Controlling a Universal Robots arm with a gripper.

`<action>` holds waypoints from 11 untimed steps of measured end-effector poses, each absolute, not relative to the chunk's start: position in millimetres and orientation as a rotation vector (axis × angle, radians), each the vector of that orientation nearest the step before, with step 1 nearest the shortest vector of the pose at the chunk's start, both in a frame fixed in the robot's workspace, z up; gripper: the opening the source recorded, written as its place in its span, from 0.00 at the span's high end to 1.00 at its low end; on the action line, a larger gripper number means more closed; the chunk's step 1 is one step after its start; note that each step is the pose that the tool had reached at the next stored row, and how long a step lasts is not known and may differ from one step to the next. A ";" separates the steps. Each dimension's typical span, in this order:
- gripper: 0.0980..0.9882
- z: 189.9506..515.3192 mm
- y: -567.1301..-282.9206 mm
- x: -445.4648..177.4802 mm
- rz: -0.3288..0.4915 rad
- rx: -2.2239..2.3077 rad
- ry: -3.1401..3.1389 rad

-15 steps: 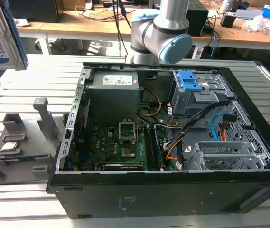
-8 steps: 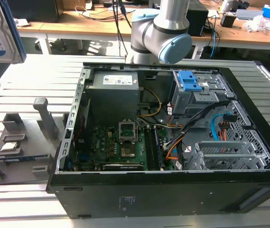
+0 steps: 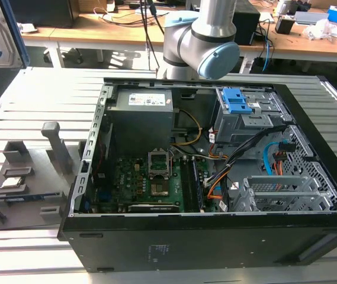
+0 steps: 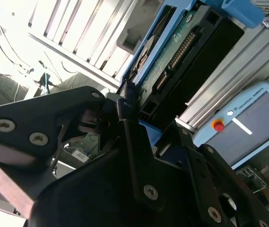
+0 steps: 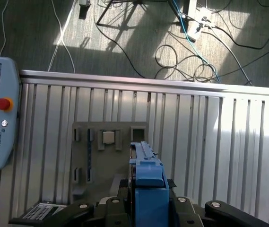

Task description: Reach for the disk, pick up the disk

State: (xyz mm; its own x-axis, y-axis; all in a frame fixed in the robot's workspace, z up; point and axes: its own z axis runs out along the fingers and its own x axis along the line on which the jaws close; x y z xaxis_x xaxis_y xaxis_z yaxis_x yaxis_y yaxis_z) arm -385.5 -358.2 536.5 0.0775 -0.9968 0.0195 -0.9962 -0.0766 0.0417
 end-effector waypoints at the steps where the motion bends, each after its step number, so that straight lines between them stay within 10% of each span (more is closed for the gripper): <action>1: 0.70 538.3 -358.2 -385.4 -0.022 2.273 -2.104; 11: 0.70 566.6 -358.2 -384.8 -0.022 2.273 -2.104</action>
